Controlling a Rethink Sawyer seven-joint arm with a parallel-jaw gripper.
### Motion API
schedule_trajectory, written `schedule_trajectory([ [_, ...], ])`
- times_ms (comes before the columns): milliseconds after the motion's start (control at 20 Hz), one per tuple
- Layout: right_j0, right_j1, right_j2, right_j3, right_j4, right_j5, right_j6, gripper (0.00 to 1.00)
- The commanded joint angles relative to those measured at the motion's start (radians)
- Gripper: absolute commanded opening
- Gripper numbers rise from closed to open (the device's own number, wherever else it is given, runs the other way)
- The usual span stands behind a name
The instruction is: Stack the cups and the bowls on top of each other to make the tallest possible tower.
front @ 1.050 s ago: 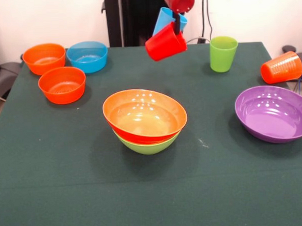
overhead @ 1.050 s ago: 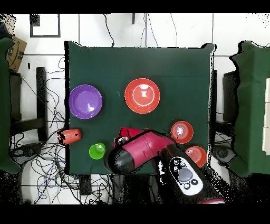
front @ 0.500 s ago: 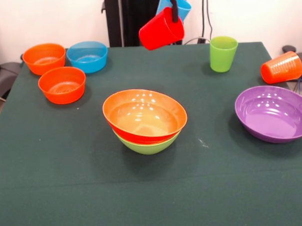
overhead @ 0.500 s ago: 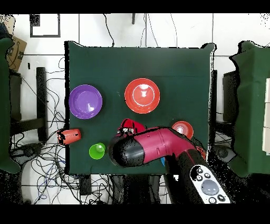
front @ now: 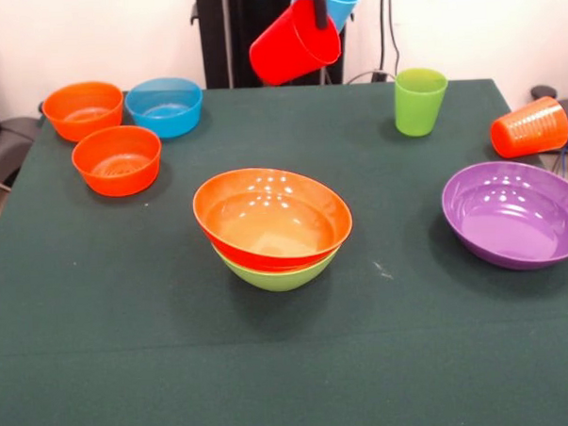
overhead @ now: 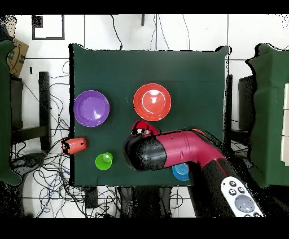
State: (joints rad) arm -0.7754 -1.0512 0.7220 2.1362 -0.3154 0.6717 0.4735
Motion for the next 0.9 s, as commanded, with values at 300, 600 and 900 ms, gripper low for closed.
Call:
schedule_trajectory([
  [300,-0.039,0.092,0.101,-0.160,0.015,0.117,-0.035,0.00],
  [600,-0.057,0.127,0.126,-0.200,0.020,0.125,-0.047,0.00],
  [900,-0.091,0.121,0.182,-0.174,0.056,0.099,-0.028,0.00],
])
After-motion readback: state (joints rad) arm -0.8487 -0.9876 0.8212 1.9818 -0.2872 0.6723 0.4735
